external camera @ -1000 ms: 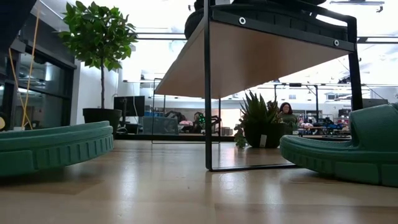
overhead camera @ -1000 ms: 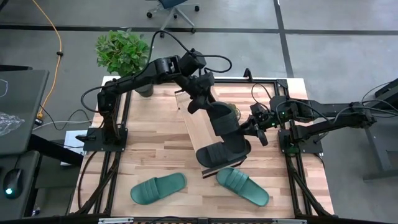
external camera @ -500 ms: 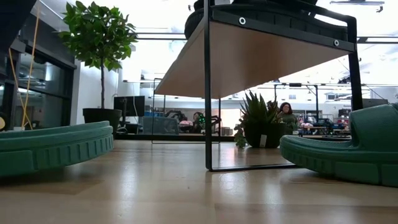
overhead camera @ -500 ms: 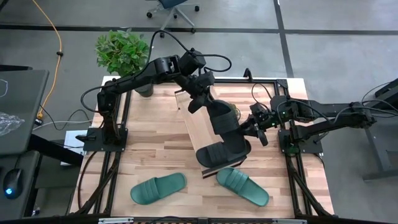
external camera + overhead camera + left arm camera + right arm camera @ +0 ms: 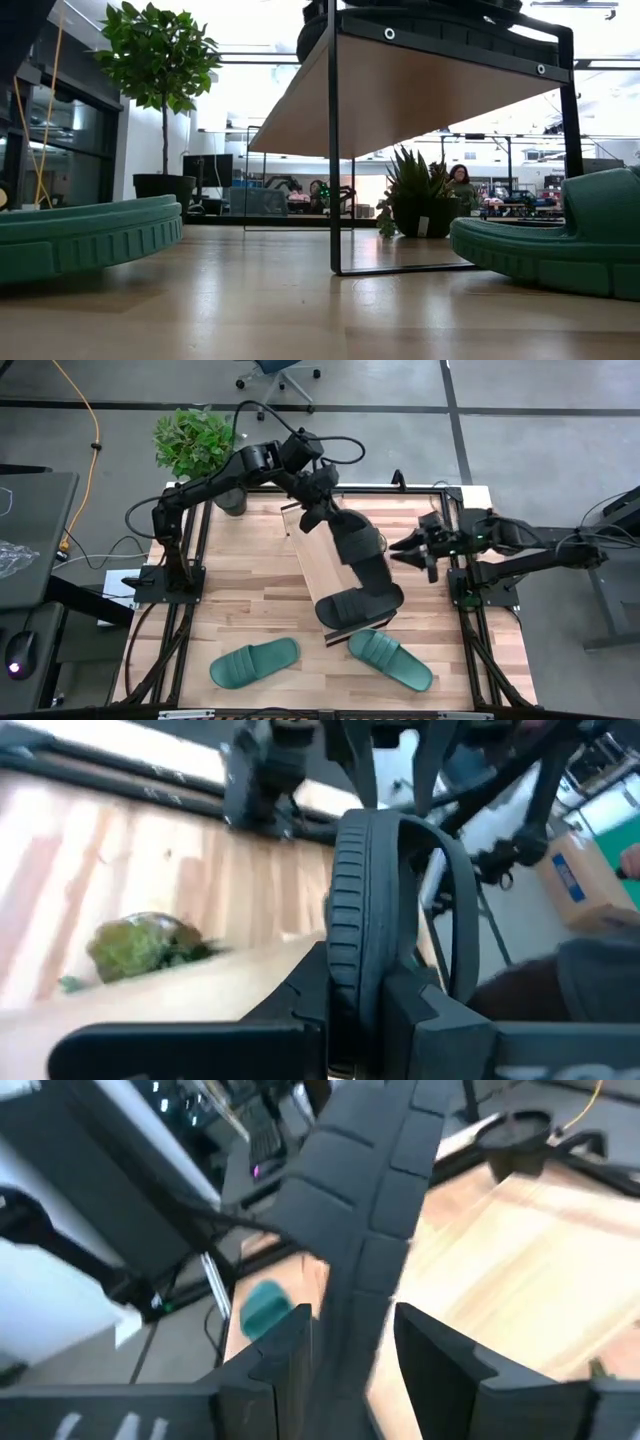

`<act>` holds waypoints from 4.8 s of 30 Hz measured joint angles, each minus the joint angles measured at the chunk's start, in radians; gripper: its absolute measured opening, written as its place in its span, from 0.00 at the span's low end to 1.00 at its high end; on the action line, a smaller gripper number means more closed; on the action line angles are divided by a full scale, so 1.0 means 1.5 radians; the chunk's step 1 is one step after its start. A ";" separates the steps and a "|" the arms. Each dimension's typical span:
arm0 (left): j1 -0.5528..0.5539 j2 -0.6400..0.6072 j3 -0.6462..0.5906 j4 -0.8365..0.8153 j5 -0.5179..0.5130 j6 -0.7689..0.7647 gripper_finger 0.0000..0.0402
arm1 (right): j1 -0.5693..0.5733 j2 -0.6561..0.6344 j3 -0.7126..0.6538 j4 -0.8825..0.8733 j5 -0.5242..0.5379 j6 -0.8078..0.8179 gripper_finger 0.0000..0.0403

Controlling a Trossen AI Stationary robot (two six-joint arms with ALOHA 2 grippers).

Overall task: Pick and place slides into the shelf
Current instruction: Put the black slipper on the shelf

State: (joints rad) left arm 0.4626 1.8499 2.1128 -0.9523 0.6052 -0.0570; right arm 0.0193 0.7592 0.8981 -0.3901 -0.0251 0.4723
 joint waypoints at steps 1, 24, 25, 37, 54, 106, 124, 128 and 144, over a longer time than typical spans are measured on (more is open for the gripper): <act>0.002 -0.004 0.000 0.010 -0.006 -0.001 0.07 | 0.000 -0.010 0.000 -0.003 0.008 0.004 0.33; 0.005 -0.129 0.000 -0.145 -0.323 -0.023 0.07 | 0.000 -0.100 0.000 -0.109 0.094 0.046 0.34; 0.005 -0.140 0.000 -0.150 -0.341 -0.031 0.07 | 0.000 -0.100 0.000 -0.113 0.094 0.046 0.34; -0.045 -0.257 0.001 -0.156 -0.516 -0.194 0.07 | 0.000 -0.100 0.000 -0.117 0.093 0.028 0.34; -0.325 -0.270 -0.084 -0.089 -0.725 -0.487 0.07 | 0.000 -0.100 -0.001 -0.117 0.093 -0.002 0.34; -0.439 -0.340 -0.842 0.669 -0.891 -0.926 0.06 | 0.000 -0.070 -0.001 -0.121 0.121 0.017 0.34; -0.439 -0.252 -0.841 0.746 -0.849 -1.000 0.06 | 0.000 -0.064 -0.001 -0.122 0.120 0.017 0.34; -0.439 -0.253 -0.841 0.746 -0.844 -1.000 0.08 | 0.000 -0.064 -0.001 -0.125 0.120 0.017 0.34; -0.493 -0.253 -0.841 0.690 -0.802 -1.083 0.09 | 0.000 -0.064 -0.001 -0.127 0.120 0.013 0.34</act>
State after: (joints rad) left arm -0.2772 1.4712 0.8513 0.0832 -0.5972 -1.6809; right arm 0.0196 0.6628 0.8967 -0.5801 0.1547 0.4915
